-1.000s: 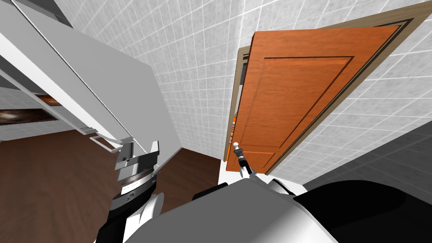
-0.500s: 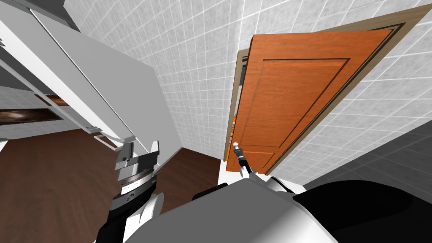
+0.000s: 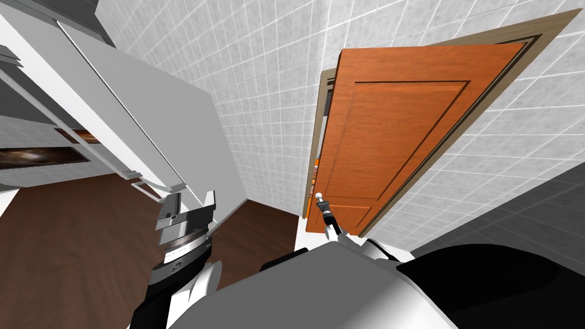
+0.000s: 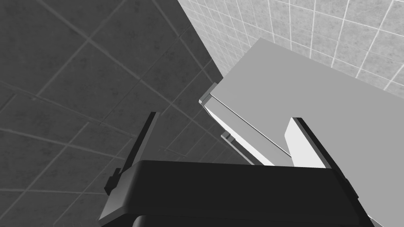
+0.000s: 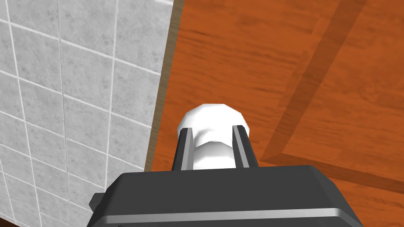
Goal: Pull the door open
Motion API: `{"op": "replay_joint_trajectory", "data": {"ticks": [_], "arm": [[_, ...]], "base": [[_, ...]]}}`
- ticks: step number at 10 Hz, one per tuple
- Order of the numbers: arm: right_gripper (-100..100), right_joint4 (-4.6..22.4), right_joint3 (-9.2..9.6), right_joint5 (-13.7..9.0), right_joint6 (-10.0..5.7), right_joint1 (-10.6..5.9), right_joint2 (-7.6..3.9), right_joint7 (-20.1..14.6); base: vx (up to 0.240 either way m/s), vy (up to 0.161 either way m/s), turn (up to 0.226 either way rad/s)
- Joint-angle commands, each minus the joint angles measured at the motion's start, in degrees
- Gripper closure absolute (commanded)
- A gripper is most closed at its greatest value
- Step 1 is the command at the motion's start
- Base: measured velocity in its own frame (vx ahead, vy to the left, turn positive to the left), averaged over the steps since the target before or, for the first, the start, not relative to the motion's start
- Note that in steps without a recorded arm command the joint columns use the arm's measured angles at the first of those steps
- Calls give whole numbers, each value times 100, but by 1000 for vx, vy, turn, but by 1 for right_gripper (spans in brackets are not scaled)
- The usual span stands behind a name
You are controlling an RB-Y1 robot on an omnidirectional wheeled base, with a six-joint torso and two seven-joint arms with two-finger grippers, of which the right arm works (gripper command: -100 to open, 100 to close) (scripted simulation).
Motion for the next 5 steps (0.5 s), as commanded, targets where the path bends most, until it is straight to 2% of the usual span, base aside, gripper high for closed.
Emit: {"op": "replay_joint_trajectory", "data": {"ticks": [1,2,3,5], "arm": [[100,111,73,-62,65,24,19,-255],[100,126,107,-101,58,13,7,-403],[100,126,107,-101,58,13,7,-403],[100,157,175,-179,45,-9,-18,-697]], "base": [[-17,-3,11],[-20,-7,18],[-17,-7,9],[-17,-7,12]]}}
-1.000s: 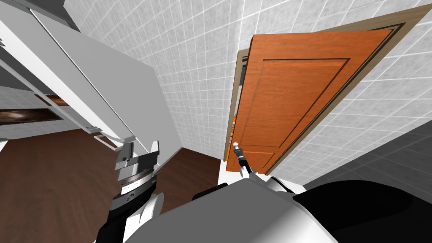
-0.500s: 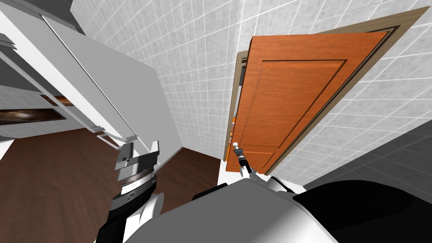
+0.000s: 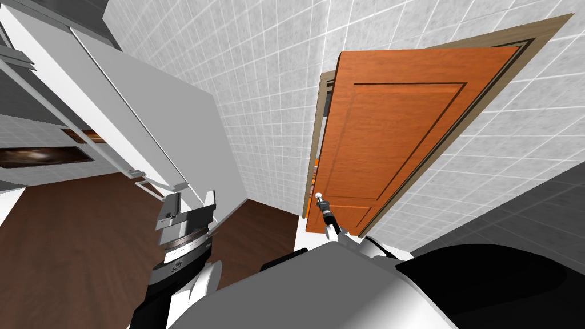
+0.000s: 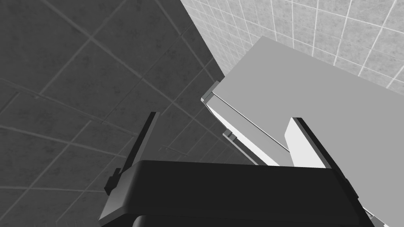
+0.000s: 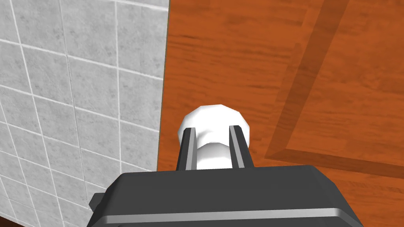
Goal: Pull the door open
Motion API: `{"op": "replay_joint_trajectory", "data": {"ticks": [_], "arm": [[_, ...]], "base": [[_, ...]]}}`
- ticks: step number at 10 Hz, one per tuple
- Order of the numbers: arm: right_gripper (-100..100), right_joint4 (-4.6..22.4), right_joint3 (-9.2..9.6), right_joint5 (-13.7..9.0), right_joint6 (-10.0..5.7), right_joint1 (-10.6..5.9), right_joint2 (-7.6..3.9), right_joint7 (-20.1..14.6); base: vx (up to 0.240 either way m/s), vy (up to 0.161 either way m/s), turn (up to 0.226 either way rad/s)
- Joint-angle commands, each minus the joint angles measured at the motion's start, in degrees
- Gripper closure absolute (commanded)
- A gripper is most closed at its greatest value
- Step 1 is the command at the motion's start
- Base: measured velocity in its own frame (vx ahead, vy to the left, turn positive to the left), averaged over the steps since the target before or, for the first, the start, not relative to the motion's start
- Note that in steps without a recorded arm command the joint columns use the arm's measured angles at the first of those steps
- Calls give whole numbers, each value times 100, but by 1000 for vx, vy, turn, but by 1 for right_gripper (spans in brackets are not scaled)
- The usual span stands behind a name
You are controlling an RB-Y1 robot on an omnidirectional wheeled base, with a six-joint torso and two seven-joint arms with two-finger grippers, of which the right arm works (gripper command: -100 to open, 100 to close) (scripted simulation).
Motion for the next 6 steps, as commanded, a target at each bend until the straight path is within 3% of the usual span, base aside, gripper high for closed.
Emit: {"op": "replay_joint_trajectory", "data": {"ticks": [1,3,6], "arm": [[100,-40,61,-75,137,99,13,-220],[100,-17,113,-134,127,82,-5,-440],[100,-17,113,-134,127,82,-5,-440]], "base": [[-24,-9,14],[-23,-5,19],[-4,-1,1]]}}
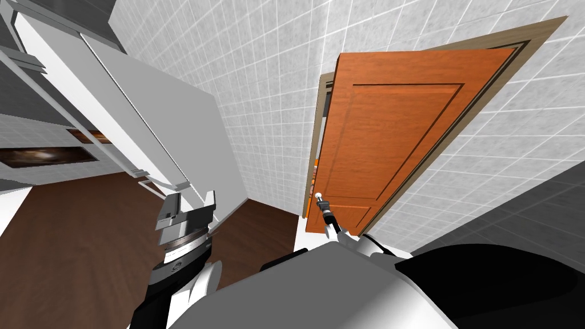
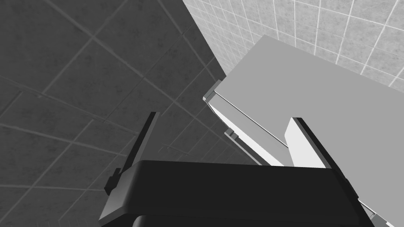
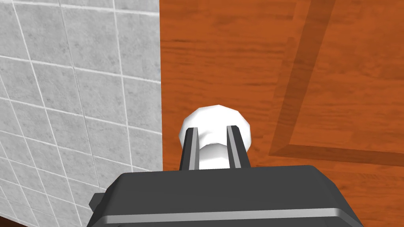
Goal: Pull the door open
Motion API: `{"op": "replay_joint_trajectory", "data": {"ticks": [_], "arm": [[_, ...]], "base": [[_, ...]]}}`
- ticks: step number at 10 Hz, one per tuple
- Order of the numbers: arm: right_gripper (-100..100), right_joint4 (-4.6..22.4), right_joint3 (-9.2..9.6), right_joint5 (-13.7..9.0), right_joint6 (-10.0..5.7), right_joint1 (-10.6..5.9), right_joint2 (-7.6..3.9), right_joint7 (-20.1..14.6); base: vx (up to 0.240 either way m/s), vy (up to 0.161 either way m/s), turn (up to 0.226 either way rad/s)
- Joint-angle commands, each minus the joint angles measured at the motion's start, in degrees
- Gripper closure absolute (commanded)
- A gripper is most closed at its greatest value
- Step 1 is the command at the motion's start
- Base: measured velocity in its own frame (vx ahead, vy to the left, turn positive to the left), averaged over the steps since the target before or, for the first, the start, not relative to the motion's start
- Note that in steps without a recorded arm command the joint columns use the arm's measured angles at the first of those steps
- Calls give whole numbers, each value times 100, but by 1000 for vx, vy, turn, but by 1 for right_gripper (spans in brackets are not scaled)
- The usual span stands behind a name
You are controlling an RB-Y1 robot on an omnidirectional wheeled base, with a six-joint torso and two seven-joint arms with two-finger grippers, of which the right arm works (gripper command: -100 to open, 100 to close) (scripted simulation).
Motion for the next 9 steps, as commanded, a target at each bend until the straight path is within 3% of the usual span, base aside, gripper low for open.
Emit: {"op": "replay_joint_trajectory", "data": {"ticks": [1,3,4,9], "arm": [[100,-254,-10,-23,223,226,23,103],[100,-163,-10,-23,223,226,23,103],[100,-254,-10,-23,223,226,23,103],[100,-194,124,-176,197,184,-25,-461]], "base": [[0,0,0],[0,0,0],[0,0,0],[-15,-8,10]]}}
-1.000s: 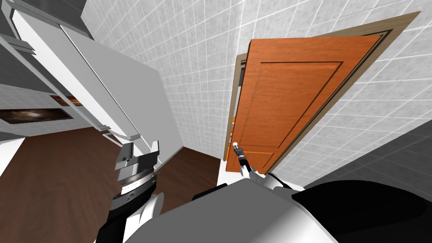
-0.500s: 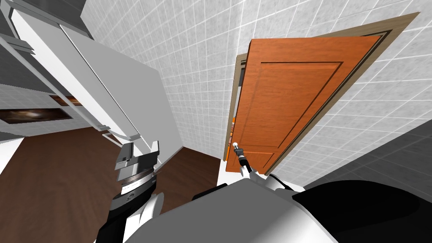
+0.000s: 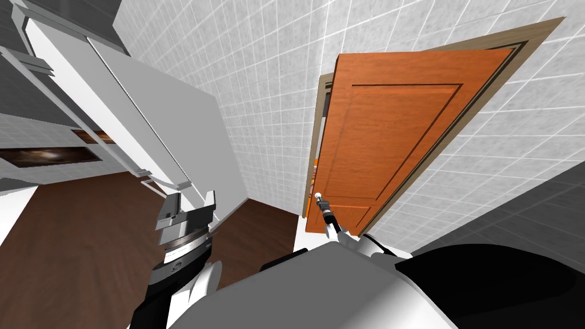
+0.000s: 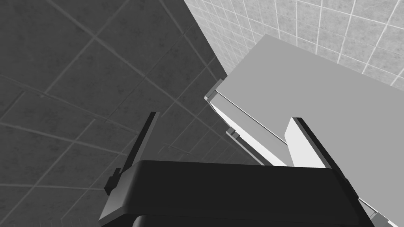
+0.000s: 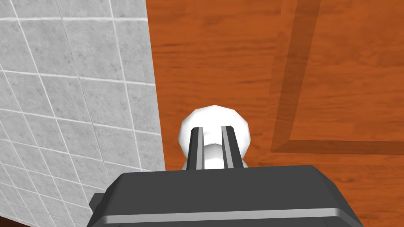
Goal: Pull the door open
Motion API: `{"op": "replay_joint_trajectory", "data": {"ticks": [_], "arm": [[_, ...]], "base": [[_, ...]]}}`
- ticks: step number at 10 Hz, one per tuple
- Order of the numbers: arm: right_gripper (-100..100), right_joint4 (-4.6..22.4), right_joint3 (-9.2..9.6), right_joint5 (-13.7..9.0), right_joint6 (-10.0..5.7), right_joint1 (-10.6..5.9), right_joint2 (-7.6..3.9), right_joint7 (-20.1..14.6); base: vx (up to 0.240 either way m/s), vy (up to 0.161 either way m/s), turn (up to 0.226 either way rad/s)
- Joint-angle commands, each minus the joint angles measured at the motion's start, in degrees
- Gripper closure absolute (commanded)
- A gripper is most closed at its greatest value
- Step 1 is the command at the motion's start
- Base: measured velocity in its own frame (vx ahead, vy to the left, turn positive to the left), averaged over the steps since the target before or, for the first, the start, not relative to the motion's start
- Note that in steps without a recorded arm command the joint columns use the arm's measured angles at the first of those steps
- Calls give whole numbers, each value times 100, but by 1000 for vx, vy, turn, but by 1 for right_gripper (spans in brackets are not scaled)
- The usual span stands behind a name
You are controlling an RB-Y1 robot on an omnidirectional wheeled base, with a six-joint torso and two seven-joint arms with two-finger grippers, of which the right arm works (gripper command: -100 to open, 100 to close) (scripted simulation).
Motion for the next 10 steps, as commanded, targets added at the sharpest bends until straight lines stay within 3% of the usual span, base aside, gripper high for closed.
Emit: {"op": "replay_joint_trajectory", "data": {"ticks": [1,3,4,10], "arm": [[100,-124,26,-35,146,168,23,-49],[100,-124,26,-35,146,168,23,-49],[100,-159,3,-36,30,95,-22,-78],[100,-245,408,139,-29,268,-219,-534]], "base": [[-12,-3,17],[-3,0,-3],[-6,3,-8],[-168,-19,71]]}}
